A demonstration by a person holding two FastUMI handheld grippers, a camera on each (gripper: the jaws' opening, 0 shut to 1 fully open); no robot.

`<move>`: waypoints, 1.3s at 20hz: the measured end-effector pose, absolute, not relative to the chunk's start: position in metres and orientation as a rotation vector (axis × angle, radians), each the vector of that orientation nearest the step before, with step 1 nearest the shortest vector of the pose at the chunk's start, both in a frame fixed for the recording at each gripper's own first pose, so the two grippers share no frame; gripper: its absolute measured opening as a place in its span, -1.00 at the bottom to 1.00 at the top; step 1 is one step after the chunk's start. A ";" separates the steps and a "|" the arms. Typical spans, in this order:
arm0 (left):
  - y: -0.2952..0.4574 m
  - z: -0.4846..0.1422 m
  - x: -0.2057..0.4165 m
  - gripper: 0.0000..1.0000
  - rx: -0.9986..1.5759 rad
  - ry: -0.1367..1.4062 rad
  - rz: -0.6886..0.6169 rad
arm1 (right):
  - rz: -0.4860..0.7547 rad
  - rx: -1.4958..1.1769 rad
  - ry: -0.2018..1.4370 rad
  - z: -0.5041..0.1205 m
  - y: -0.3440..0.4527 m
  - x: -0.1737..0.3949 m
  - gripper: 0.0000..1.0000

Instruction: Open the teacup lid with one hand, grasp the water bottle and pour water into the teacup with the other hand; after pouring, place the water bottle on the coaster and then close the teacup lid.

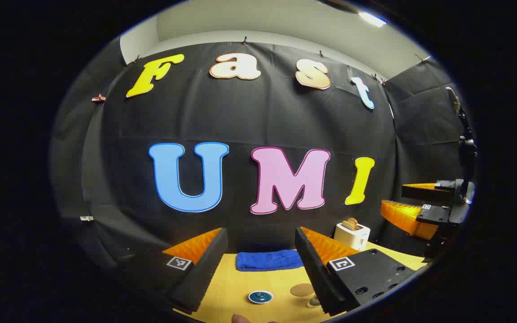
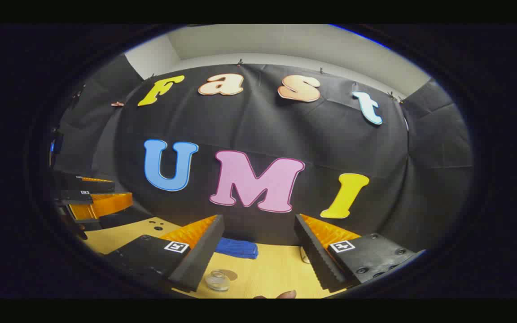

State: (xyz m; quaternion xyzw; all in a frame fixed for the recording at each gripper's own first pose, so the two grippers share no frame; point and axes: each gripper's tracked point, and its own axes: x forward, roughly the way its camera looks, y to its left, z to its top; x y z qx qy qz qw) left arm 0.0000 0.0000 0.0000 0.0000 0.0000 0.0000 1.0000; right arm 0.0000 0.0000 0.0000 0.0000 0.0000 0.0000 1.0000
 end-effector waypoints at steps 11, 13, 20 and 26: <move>0.001 -0.004 -0.002 0.91 0.016 -0.005 0.016 | 0.036 0.001 -0.012 0.002 0.007 0.000 0.97; 0.002 -0.004 -0.003 0.91 0.030 -0.008 0.014 | 0.041 -0.010 -0.018 0.004 0.009 0.000 0.97; 0.005 -0.013 0.002 0.90 0.037 -0.004 -0.007 | 0.075 -0.031 -0.024 -0.001 0.030 0.001 0.94; 0.011 -0.058 0.018 0.89 0.027 0.033 -0.004 | 0.107 0.007 0.039 -0.051 0.049 0.003 0.95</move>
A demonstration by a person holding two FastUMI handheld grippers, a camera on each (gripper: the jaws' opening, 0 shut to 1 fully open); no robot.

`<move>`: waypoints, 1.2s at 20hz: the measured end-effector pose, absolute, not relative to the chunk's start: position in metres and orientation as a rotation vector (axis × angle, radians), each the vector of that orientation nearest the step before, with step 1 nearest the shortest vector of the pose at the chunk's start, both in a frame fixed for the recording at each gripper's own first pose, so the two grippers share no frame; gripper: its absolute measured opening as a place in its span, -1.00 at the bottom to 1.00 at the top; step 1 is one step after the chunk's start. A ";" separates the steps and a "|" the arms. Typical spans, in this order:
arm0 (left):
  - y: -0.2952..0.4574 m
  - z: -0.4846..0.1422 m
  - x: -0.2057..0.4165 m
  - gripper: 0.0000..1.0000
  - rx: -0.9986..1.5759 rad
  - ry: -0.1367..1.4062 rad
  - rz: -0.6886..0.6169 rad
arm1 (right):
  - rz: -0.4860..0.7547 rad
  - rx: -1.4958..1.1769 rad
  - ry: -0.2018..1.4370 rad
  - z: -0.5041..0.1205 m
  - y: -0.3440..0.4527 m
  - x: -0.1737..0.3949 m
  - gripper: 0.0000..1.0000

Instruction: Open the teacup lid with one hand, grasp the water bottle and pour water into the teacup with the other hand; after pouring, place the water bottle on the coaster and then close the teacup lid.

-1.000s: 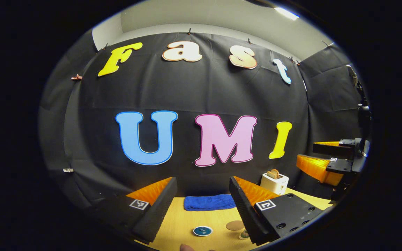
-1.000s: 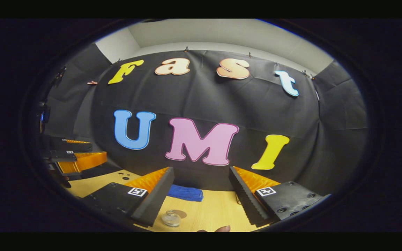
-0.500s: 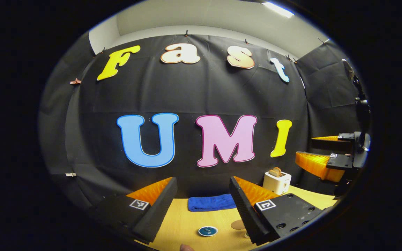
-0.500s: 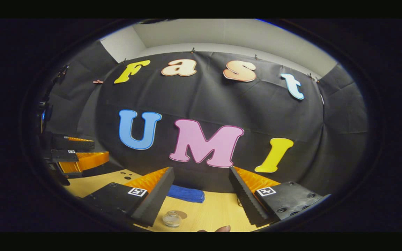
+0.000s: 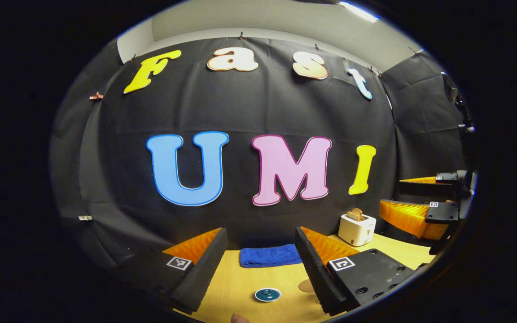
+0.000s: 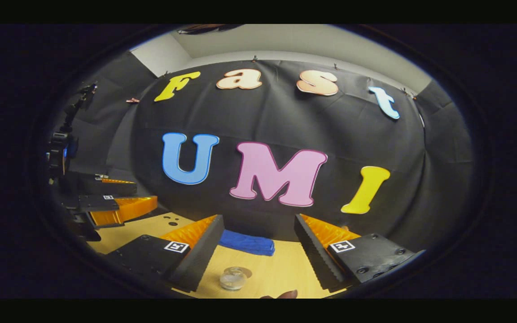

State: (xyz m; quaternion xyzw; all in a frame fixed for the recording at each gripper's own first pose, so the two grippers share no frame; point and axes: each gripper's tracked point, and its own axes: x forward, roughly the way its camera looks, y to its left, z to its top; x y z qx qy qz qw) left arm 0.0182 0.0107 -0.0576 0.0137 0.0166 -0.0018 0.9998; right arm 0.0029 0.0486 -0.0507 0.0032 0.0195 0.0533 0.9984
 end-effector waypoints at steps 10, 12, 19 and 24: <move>0.007 -0.196 0.055 0.90 0.045 0.092 0.011 | 0.117 0.044 0.115 -0.166 0.071 -0.005 0.95; 0.004 -0.226 0.061 0.91 0.036 0.105 0.009 | 0.122 0.055 0.125 -0.186 0.075 -0.009 0.96; 0.001 -0.312 0.084 0.90 0.028 0.167 -0.003 | 0.123 0.058 0.163 -0.243 0.083 -0.018 0.96; -0.001 -0.353 0.103 0.79 0.048 0.202 -0.016 | 0.117 0.074 0.200 -0.270 0.085 -0.020 0.96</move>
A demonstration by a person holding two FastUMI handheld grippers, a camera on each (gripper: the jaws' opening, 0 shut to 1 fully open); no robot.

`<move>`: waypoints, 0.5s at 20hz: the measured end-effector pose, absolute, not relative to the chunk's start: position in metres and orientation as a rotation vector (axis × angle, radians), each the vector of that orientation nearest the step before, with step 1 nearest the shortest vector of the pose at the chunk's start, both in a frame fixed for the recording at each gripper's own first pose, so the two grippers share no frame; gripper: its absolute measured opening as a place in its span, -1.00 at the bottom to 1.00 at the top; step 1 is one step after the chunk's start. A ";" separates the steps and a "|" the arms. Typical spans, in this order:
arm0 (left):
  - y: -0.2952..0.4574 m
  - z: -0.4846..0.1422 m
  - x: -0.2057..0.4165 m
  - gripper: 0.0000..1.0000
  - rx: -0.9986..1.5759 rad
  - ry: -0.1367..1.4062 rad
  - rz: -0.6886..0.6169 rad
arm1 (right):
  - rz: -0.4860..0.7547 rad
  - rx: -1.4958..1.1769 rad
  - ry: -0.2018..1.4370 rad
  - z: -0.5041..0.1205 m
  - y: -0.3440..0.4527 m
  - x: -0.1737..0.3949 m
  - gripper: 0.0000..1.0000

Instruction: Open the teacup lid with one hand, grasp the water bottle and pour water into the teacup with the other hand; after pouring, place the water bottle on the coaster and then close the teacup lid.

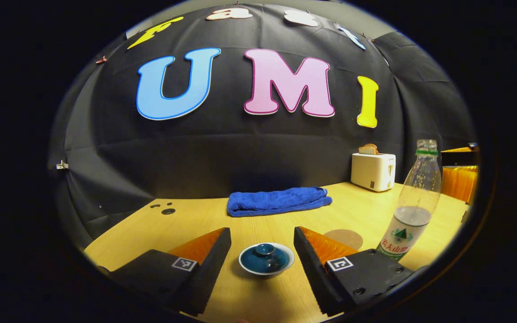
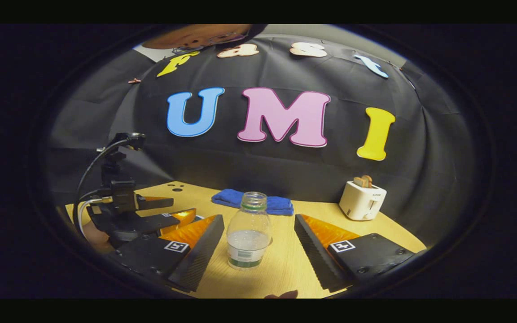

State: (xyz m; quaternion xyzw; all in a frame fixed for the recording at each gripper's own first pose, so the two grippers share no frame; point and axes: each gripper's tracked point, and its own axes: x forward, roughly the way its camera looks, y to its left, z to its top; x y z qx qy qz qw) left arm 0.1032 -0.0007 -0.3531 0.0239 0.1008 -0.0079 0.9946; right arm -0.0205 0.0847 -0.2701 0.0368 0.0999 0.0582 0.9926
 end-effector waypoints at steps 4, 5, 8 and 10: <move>0.005 -0.371 0.114 0.60 0.068 0.238 0.007 | 0.114 0.067 0.210 -0.277 0.085 -0.021 0.96; 0.003 -0.374 0.113 0.51 0.068 0.249 0.001 | 0.113 0.063 0.213 -0.279 0.084 -0.020 0.96; 0.001 -0.384 0.118 0.45 0.075 0.273 0.000 | 0.103 0.073 0.225 -0.283 0.082 -0.020 0.95; 0.004 -0.385 0.119 0.38 0.066 0.274 0.009 | 0.091 0.077 0.221 -0.281 0.080 -0.019 0.96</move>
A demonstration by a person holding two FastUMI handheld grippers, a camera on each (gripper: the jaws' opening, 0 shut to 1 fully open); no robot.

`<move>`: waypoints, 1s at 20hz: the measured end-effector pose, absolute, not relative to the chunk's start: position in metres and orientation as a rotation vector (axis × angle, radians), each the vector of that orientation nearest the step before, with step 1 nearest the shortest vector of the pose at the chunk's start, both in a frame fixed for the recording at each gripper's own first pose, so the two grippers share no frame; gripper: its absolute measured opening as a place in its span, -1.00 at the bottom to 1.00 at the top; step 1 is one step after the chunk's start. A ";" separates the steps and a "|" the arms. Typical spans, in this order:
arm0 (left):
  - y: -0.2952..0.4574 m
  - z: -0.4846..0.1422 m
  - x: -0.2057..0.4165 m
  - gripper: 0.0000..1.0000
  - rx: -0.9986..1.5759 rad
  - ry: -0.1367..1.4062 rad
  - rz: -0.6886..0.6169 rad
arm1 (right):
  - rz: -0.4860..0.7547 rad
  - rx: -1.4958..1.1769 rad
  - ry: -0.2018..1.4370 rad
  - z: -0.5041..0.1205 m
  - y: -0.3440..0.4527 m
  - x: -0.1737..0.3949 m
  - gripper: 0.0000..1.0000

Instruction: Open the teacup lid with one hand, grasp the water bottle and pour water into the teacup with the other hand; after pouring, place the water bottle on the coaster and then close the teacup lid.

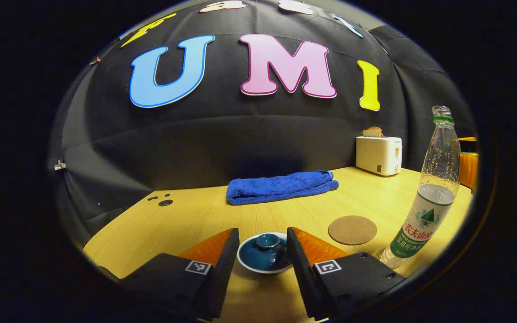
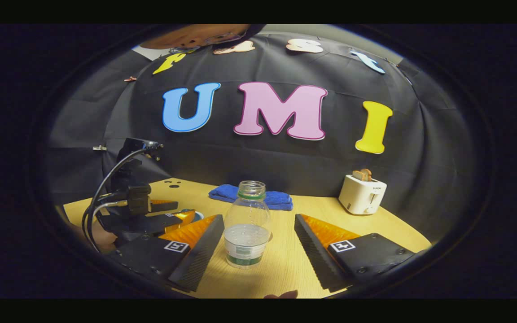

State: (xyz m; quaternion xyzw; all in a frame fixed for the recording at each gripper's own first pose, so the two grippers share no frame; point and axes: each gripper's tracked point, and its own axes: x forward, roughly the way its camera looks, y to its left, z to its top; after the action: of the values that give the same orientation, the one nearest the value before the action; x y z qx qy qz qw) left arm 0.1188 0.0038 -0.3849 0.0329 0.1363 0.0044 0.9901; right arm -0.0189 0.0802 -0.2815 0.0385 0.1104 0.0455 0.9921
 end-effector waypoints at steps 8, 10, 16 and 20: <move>-0.007 -0.393 0.122 -0.17 0.109 0.298 -0.014 | 0.082 0.096 0.247 -0.291 0.082 -0.020 0.96; -0.007 -0.391 0.122 -0.27 0.101 0.291 -0.015 | 0.083 0.093 0.247 -0.291 0.082 -0.020 0.95; -0.001 -0.360 0.122 -0.36 0.114 0.206 -0.001 | 0.091 0.107 0.259 -0.301 0.085 -0.020 0.95; 0.001 -0.349 0.118 -0.27 0.060 0.218 -0.008 | 0.089 0.132 0.274 -0.317 0.090 -0.019 0.95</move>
State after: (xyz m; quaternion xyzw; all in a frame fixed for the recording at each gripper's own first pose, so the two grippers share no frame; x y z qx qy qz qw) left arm 0.1178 0.0009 -0.3488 0.0301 0.1086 -0.0038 0.9936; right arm -0.0192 0.0905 -0.3174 0.0658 0.1363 0.0444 0.9875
